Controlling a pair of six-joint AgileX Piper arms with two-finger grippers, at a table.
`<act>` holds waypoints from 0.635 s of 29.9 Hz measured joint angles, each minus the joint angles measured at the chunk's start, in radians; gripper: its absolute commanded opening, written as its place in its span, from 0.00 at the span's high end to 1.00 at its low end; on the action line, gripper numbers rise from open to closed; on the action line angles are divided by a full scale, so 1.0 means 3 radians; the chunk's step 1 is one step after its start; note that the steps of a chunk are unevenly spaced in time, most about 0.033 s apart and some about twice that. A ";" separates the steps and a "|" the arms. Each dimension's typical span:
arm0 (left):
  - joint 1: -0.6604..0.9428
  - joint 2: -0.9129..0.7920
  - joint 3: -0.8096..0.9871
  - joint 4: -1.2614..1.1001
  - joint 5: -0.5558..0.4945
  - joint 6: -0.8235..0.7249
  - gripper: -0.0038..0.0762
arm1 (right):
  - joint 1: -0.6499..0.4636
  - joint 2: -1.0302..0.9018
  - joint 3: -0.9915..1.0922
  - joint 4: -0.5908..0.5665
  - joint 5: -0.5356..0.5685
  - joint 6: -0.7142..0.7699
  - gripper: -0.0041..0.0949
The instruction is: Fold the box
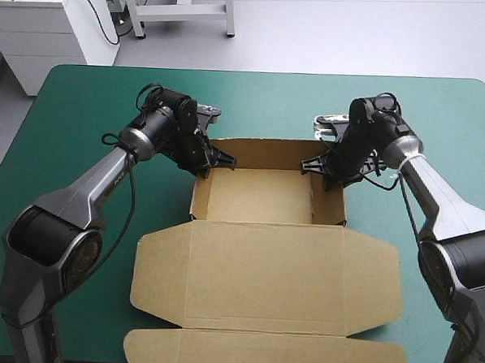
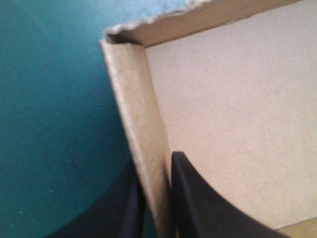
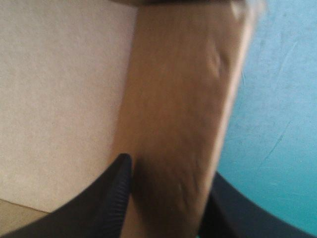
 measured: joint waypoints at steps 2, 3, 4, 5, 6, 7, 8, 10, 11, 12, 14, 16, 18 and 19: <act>-0.0021 0.0033 0.0007 -0.0030 0.0018 0.0087 0.44 | 0.0000 0.0000 0.0000 0.0006 -0.0012 -0.0007 0.22; -0.0036 0.0054 0.0012 -0.0051 0.0030 0.0108 0.37 | 0.0000 0.0000 0.0000 0.0014 -0.0017 -0.0014 0.21; -0.0043 0.0071 0.0019 -0.0074 0.0030 0.0120 0.33 | 0.0000 0.0000 0.0000 0.0025 -0.0021 -0.0013 0.21; -0.0046 0.0081 0.0019 -0.0088 0.0034 0.0119 0.30 | 0.0000 0.0000 0.0000 0.0042 -0.0021 -0.0013 0.21; -0.0050 0.0084 0.0019 -0.0088 0.0034 0.0119 0.29 | 0.0000 0.0003 0.0000 0.0053 -0.0021 -0.0013 0.21; -0.0050 0.0084 0.0019 -0.0088 0.0038 0.0119 0.29 | 0.0000 0.0003 0.0000 0.0067 -0.0021 -0.0013 0.21; -0.0050 0.0084 0.0019 -0.0088 0.0040 0.0119 0.29 | 0.0000 0.0003 0.0000 0.0073 -0.0021 -0.0013 0.21; -0.0050 0.0074 0.0019 -0.0070 0.0040 0.0119 0.29 | 0.0000 0.0004 0.0000 0.0089 -0.0021 -0.0013 0.21; -0.0050 0.0071 0.0019 -0.0043 0.0040 0.0119 0.29 | 0.0000 0.0004 0.0000 0.0089 -0.0021 -0.0006 0.21; -0.0050 0.0061 0.0019 -0.0009 0.0043 0.0119 0.29 | 0.0000 0.0004 0.0000 0.0089 -0.0021 -0.0002 0.21; -0.0050 0.0031 0.0019 0.0079 0.0047 0.0119 0.29 | 0.0000 0.0004 0.0000 0.0089 -0.0021 -0.0003 0.21; -0.0050 -0.0020 0.0019 0.0153 0.0047 0.0119 0.29 | 0.0000 0.0004 0.0000 0.0089 -0.0021 -0.0003 0.21; -0.0038 -0.0081 0.0019 0.0184 0.0047 0.0119 0.29 | 0.0000 -0.0010 0.0000 0.0082 -0.0021 -0.0003 0.21; -0.0025 -0.0118 0.0019 0.0184 0.0047 0.0119 0.29 | 0.0000 -0.0029 0.0000 0.0058 -0.0021 -0.0003 0.21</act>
